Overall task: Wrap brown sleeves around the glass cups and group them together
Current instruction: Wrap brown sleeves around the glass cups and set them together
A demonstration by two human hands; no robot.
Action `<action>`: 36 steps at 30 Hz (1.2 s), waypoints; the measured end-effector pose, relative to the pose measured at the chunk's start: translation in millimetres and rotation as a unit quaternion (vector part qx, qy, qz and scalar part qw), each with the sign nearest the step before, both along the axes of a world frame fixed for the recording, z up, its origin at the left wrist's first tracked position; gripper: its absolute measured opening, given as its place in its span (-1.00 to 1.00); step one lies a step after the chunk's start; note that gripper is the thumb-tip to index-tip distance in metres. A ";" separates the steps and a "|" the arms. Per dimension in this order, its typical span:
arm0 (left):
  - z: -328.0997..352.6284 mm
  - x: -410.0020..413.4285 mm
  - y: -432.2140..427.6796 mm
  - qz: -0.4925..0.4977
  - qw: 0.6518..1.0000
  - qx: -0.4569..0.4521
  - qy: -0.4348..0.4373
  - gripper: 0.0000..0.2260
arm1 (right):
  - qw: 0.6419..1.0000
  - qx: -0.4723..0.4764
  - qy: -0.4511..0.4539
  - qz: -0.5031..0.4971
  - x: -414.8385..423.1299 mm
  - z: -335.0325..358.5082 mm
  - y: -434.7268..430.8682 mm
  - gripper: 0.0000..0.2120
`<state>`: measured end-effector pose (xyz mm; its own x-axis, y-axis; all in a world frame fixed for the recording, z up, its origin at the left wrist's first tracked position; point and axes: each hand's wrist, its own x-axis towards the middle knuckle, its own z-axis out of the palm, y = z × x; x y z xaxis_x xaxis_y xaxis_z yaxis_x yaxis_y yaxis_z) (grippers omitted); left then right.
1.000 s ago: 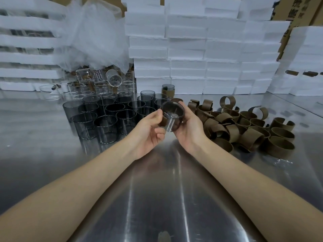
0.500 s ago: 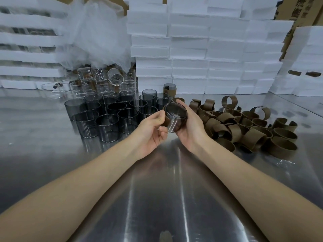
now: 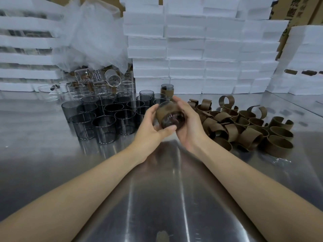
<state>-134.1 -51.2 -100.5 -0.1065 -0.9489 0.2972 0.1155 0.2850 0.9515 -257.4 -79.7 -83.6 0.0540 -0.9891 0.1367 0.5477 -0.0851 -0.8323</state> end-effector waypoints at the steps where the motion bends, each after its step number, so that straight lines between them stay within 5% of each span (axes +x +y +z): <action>1: -0.7 0.3 -0.1 0.016 0.999 -0.029 -0.015 -0.40 | 1.000 0.011 -0.011 0.006 1.8 -0.8 0.9 -0.75; 5: 1.4 3.0 -0.4 0.035 0.994 -0.096 -0.038 -0.37 | 0.998 0.055 -0.019 0.023 5.5 -4.3 4.2 -0.59; 21: 0.8 6.9 -3.9 0.033 0.997 -0.059 0.027 -0.36 | 0.998 0.034 0.048 0.012 2.4 -4.6 4.4 -0.54; 30: 1.1 7.0 -5.4 0.044 0.997 -0.045 0.036 -0.37 | 0.977 -0.101 0.167 -0.083 4.0 -2.4 6.6 -0.74; 36: 0.3 10.2 -12.2 0.081 0.997 0.001 0.001 -0.65 | 0.956 -0.087 0.231 -0.158 -8.2 3.5 -0.3 -0.82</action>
